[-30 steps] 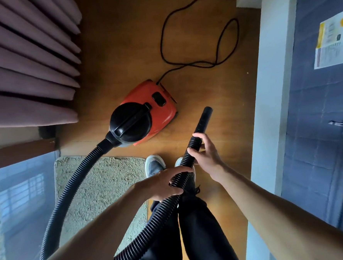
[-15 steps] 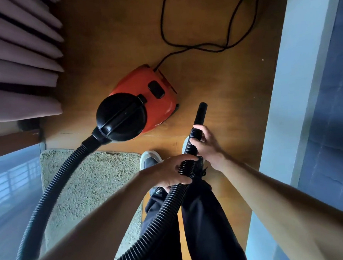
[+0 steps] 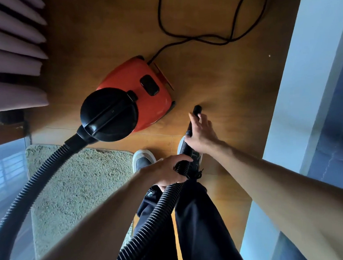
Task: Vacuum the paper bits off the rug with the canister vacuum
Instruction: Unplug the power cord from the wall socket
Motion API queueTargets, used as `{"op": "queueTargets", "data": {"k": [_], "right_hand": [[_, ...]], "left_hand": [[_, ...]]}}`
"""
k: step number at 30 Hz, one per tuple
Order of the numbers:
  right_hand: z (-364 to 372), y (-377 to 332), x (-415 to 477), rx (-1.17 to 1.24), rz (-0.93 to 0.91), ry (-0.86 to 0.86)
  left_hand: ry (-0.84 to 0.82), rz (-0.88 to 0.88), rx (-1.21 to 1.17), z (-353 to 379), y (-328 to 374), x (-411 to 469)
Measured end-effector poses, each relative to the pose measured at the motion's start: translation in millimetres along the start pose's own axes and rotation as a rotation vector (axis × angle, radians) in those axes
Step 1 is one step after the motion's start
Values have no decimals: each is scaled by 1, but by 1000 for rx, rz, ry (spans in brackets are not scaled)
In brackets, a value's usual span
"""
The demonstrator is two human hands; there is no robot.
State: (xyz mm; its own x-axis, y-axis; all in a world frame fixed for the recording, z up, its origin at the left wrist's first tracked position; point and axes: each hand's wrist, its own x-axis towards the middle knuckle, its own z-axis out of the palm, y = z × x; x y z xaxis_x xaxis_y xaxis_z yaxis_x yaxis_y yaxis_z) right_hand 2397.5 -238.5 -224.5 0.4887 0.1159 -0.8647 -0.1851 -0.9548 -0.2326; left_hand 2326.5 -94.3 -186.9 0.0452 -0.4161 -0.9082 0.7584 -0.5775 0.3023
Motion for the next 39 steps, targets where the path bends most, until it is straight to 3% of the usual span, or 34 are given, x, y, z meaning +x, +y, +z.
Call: {"op": "queueTargets", "data": {"k": [3, 6, 10, 20, 23, 26, 31, 35, 39], "right_hand": [[-21, -41, 9, -58, -266, 122], [-30, -77, 15, -89, -418, 172], [-23, -96, 19, -278, -401, 124], [-26, -109, 18, -437, -287, 69], [-30, -104, 20, -262, -306, -7], [-34, -86, 17, -2, -346, 116], [-29, -29, 0, 213, -38, 95], [-8, 2, -22, 413, 48, -106], [10, 9, -30, 510, 144, -127]], "left_hand": [[43, 25, 9, -1, -4, 2], [64, 30, 26, -2, -3, 1], [72, 11, 55, -2, 0, 1], [61, 40, 69, -3, -2, 4], [62, 42, 49, -3, -3, 2], [55, 63, 17, -2, -5, -1], [45, 101, 12, 0, -11, -5], [23, 121, 44, 2, -13, -13], [31, 145, 85, 5, -12, -21]]}}
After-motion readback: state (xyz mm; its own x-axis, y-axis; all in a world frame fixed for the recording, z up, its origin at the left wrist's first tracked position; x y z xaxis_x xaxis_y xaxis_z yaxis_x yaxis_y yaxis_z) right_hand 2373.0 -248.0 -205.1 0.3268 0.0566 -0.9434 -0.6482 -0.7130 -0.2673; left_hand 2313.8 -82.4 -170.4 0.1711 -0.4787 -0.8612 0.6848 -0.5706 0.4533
